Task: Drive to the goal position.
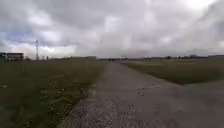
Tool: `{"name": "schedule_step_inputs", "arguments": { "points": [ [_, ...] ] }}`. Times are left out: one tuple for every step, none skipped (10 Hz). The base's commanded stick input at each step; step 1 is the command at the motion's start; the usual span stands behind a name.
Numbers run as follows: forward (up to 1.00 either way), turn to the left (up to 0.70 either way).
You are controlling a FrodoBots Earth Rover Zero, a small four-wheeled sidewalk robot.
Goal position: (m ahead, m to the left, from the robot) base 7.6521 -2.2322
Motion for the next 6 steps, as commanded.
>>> {"name": "schedule_step_inputs", "arguments": {
  "points": [
    [1.0, 0.0],
    [1.0, 0.0],
    [1.0, 0.0],
    [1.0, 0.0],
    [1.0, 0.0],
    [1.0, 0.0]
  ]
}}
